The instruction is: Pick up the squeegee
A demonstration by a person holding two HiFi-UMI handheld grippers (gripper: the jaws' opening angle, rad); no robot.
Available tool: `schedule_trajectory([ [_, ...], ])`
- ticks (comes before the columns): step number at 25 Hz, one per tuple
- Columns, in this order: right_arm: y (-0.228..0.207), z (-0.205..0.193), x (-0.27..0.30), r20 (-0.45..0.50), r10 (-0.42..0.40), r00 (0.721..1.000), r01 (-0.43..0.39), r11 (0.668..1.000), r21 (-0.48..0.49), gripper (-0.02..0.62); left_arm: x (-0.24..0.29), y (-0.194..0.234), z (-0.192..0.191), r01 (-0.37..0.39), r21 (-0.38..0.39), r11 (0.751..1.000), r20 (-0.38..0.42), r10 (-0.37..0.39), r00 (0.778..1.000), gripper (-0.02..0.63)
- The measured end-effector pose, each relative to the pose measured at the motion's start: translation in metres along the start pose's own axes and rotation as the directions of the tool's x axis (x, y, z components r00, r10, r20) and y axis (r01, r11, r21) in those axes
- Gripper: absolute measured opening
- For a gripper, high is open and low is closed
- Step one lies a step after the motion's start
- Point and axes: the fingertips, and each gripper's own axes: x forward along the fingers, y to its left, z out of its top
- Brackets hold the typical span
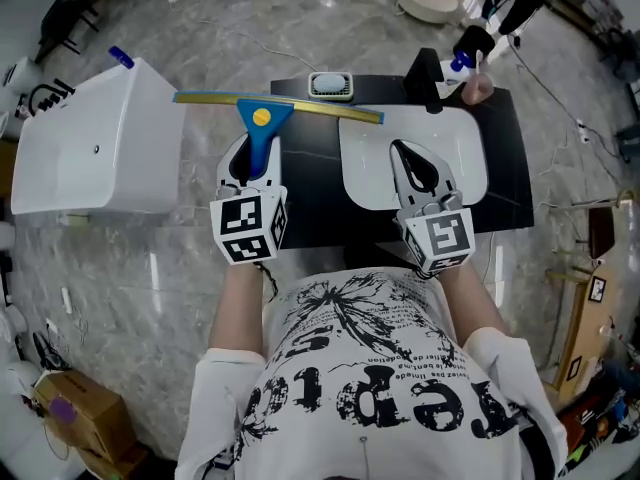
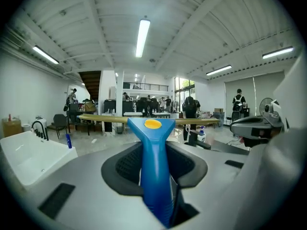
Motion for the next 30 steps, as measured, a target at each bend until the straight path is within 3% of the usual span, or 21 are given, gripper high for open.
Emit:
schedule_trajectory([
  [5,0.001,0.027,-0.017,0.067,-0.018,0.998,0.018,1.000,-0.001,0.014,-0.028,-0.002,0.040,0.010,0.016,1.000,0.139,-0.012,0.990,0.140],
  [12,0.004,0.045,-0.032,0.131,-0.024,0.991,0.026,1.000,-0.010,0.014,-0.053,-0.014,0.067,0.042,0.065,0.997,0.238,-0.056,0.970,0.140],
  [30,-0.006,0.040,-0.028,0.102,-0.036,0.994,0.035,0.999,0.012,0.011,-0.044,-0.020,0.065,0.044,0.086,0.995,0.227,-0.062,0.972,0.140],
])
